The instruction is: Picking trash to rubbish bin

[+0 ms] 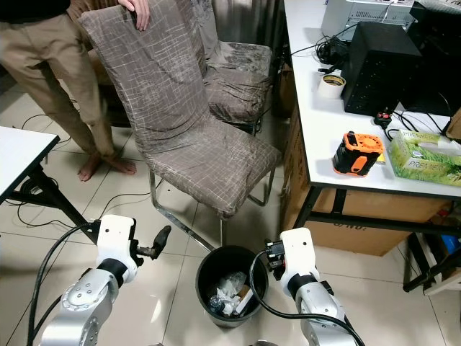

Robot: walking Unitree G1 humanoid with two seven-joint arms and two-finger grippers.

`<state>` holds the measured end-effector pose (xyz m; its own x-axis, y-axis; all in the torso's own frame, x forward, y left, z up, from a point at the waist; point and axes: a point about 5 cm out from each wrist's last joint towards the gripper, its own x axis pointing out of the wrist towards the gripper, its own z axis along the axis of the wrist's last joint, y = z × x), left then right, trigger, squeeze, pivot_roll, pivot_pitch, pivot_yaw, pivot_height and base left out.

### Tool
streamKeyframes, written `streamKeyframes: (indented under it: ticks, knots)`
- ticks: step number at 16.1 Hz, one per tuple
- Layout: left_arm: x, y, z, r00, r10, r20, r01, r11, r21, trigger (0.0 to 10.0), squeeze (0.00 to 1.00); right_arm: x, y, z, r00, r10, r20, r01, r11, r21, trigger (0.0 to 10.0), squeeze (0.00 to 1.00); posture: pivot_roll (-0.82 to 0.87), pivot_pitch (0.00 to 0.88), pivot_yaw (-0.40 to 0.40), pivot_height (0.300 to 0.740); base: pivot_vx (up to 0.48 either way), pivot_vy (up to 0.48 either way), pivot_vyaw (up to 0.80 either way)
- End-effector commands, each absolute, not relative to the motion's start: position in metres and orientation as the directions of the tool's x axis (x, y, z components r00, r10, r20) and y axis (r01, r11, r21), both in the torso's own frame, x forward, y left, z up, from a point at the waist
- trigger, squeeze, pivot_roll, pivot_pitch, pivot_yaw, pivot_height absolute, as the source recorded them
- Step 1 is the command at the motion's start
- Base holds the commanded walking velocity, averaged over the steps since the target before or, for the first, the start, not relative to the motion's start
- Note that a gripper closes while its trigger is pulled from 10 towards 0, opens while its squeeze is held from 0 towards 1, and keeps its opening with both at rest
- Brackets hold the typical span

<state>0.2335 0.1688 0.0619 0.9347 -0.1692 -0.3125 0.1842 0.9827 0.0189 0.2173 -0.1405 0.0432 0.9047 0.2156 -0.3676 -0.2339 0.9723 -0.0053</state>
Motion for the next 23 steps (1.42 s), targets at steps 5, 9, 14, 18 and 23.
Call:
streamKeyframes:
  ticks: [5, 9, 14, 18, 23]
  knots:
    - [0.237, 0.165, 0.069, 0.93, -0.178, -0.321, 0.202, 0.978, 0.046, 10.0, 0.0, 0.221, -0.143, 0.042, 0.917, 0.191, -0.349, -0.204, 0.979, -0.002, 10.0, 0.0, -0.12, 0.001, -0.02, 0.74, -0.207, 0.0, 0.0]
    - [0.237, 0.164, 0.069, 0.927, -0.185, -0.326, 0.214, 0.975, 0.056, 10.0, 0.0, 0.221, -0.143, 0.041, 0.918, 0.193, -0.347, -0.206, 0.979, -0.001, 10.0, 0.0, -0.12, 0.0, -0.023, 0.74, -0.289, 0.0, 0.0]
    - [0.236, 0.166, 0.074, 0.933, -0.18, -0.31, 0.212, 0.975, 0.071, 10.0, 0.0, 0.228, -0.141, 0.046, 0.94, 0.172, -0.295, -0.197, 0.979, -0.06, 10.0, 0.0, -0.11, 0.0, -0.028, 0.74, -0.289, 0.0, 0.0]
    - [0.236, 0.166, 0.075, 0.935, -0.18, -0.306, 0.214, 0.973, 0.083, 10.0, 0.0, 0.23, -0.14, 0.051, 0.951, 0.17, -0.258, -0.197, 0.977, -0.084, 10.0, 0.0, -0.11, 0.0, -0.03, 0.74, -0.291, 0.0, 0.0]
    - [0.239, 0.173, 0.108, 0.992, -0.059, -0.11, 0.077, 0.983, 0.166, 10.0, 0.0, 0.244, -0.13, 0.081, 0.954, 0.262, -0.147, -0.272, 0.961, -0.053, 10.0, 0.0, -0.09, 0.0, -0.051, 0.74, -0.049, 0.0, 0.64]
